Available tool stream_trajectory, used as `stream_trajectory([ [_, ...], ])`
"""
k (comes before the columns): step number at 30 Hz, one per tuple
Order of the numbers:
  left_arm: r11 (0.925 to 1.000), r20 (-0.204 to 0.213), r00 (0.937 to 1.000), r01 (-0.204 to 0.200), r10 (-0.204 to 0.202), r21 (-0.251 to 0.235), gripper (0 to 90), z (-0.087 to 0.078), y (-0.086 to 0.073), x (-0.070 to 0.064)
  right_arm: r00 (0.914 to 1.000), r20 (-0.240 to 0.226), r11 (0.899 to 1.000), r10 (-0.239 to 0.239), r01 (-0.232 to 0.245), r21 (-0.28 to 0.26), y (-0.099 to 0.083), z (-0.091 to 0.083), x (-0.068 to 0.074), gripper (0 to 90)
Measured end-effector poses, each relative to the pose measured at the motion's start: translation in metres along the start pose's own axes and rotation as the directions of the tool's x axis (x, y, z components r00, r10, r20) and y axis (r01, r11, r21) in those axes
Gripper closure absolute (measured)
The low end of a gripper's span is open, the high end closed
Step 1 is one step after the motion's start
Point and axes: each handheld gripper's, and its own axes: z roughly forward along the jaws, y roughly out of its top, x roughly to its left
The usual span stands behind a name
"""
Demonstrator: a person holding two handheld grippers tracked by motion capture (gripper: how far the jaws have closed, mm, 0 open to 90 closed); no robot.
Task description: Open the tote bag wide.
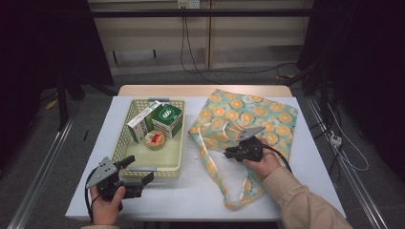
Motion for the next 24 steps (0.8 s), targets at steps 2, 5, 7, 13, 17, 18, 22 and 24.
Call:
stream_trajectory([
  [2, 1.0000, 0.000, 1.0000, 0.000, 0.000, -0.001, 3.6, 0.000, 0.000, -0.001, 0.9997, 0.001, 1.000, 0.023, -0.023, -0.005, -0.001, 0.000, -0.002, 86.0],
  [5, 1.0000, 0.000, 1.0000, 0.001, -0.001, 0.000, 3.6, 0.000, 0.000, -0.001, 0.9990, 0.000, 0.999, 0.046, -0.046, -0.001, 0.000, 0.000, -0.002, 90.0],
  [7, 1.0000, 0.000, 1.0000, 0.000, 0.000, 0.000, 3.6, 0.000, 0.000, -0.001, 0.9994, 0.004, 0.999, 0.034, -0.035, 0.013, 0.002, -0.001, 0.001, 90.0],
  [13, 1.0000, -0.002, 1.0000, 0.001, -0.001, -0.001, 3.6, -0.001, 0.000, 0.000, 0.9921, -0.125, 0.998, 0.012, -0.004, 0.058, 0.003, -0.006, 0.024, 90.0],
  [17, 1.0000, -0.001, 1.0000, -0.001, 0.001, -0.001, 3.6, 0.000, 0.000, -0.001, 0.9800, -0.192, 0.998, 0.050, -0.042, 0.047, -0.001, -0.006, 0.024, 88.0],
  [18, 1.0000, 0.000, 1.0000, -0.002, 0.002, -0.001, 3.6, 0.000, 0.000, -0.001, 0.9809, -0.188, 0.998, 0.051, -0.045, 0.036, -0.001, -0.008, 0.022, 83.5],
  [22, 1.0000, -0.003, 1.0000, 0.001, -0.001, 0.000, 3.6, -0.001, 0.000, -0.001, 0.9921, -0.116, 0.998, 0.047, -0.052, -0.040, 0.002, -0.020, 0.015, 77.6],
  [24, 1.0000, -0.002, 1.0000, 0.002, -0.002, 0.000, 3.6, -0.001, 0.000, -0.001, 0.9969, -0.065, 0.998, 0.043, -0.046, -0.042, 0.002, -0.024, 0.010, 74.6],
])
